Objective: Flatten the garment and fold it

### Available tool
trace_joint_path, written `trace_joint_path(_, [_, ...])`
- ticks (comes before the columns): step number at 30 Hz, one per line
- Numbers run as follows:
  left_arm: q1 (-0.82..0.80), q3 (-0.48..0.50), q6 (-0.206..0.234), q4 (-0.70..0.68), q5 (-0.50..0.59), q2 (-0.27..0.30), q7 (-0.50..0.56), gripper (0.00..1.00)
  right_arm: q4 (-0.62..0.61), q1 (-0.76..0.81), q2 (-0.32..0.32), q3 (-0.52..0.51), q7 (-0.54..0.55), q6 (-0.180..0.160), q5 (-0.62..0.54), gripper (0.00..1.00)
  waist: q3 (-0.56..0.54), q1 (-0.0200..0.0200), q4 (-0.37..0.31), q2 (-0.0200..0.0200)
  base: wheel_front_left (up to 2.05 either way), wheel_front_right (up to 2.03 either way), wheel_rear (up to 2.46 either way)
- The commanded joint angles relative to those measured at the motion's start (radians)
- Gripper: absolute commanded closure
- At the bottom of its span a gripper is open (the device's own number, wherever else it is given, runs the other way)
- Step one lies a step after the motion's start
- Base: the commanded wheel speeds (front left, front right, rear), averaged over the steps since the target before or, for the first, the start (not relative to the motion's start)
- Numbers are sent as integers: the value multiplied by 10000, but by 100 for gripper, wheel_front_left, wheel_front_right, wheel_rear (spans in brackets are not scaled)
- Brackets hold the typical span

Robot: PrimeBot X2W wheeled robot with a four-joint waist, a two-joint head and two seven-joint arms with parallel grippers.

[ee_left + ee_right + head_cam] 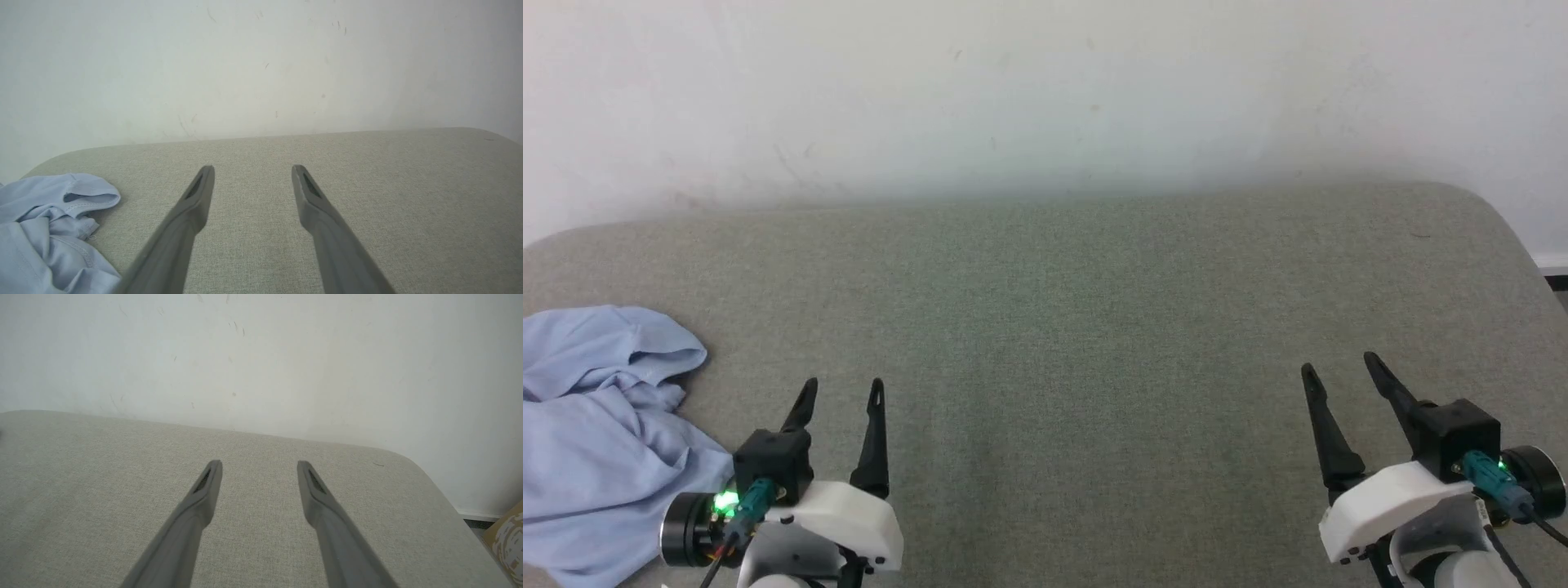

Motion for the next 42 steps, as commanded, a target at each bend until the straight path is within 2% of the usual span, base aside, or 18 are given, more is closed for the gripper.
trace_joint_path(1, [-72,-42,-5,29,-97,0,-92,0,52,-15,5,-51,-116,-1,95,0,0,0,0,0,0,0,0])
trace_joint_path(21, [-214,-58,44,-21,-723,-1,-490,0,55,1,11,-272,-513,-2,287,0,59,0,377,0,0,0,0])
trace_joint_path(42, [-243,187,135,23,-1431,-1,-929,0,-551,163,17,-435,-648,-3,391,0,124,0,1710,0,0,0,0])
